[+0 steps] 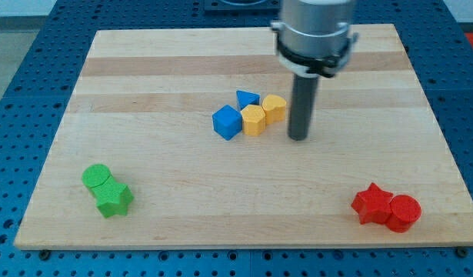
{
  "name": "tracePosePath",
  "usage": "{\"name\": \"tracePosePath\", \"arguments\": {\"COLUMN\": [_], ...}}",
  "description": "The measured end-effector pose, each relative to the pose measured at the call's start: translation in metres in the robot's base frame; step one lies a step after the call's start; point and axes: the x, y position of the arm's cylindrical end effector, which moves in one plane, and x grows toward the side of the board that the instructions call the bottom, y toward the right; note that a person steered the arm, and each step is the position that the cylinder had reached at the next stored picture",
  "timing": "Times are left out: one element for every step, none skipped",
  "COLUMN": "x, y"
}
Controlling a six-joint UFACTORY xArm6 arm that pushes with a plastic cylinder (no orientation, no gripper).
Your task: Move the red circle below the red star
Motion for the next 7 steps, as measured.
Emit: {"name": "tracePosePath", "arguments": {"x": [0.003,0.010,0.062,0.114,0.131,0.131,0.155], "y": [0.060,0.061,0.084,0.115,0.142,0.145,0.183]}}
